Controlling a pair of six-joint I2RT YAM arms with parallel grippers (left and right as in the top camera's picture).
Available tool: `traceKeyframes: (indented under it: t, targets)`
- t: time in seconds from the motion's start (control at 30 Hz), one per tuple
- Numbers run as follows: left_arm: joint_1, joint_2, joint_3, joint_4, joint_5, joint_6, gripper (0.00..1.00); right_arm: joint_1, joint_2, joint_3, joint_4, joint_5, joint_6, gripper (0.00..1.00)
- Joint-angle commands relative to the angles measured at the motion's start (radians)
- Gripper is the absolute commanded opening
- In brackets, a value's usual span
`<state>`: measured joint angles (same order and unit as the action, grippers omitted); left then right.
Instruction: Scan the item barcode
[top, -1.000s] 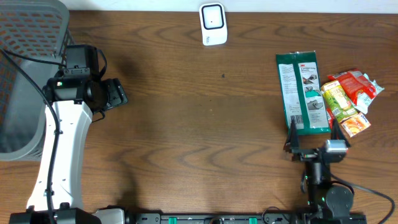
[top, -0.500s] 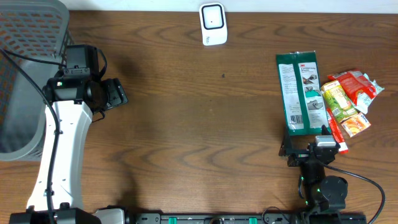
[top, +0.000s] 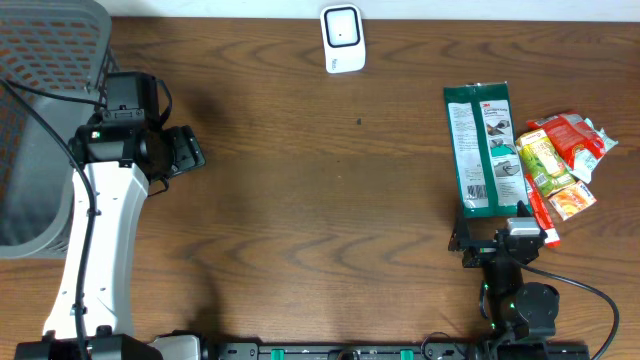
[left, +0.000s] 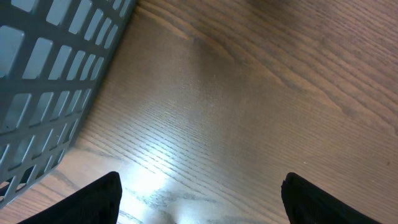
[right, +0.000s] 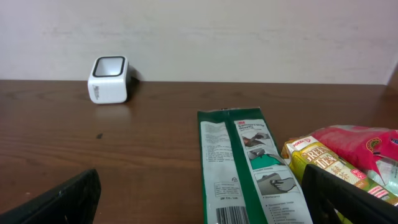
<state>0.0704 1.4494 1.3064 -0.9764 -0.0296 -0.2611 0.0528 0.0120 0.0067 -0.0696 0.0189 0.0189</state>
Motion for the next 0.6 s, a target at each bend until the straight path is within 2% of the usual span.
traceKeyframes:
  t: [0.0, 0.37, 0.57]
  targets:
    - [0.004, -0.005, 0.000, -0.003, -0.009, 0.005, 0.84, -0.005, -0.006, -0.002, -0.004, -0.002, 0.003, 0.99]
    - [0.004, -0.027, 0.000, -0.003, -0.009, 0.005, 0.83, -0.005, -0.006, -0.002, -0.004, -0.002, 0.002, 0.99]
    - [0.004, -0.179, 0.000, -0.003, -0.009, 0.005, 0.84, -0.005, -0.006, -0.002, -0.004, -0.002, 0.002, 0.99]
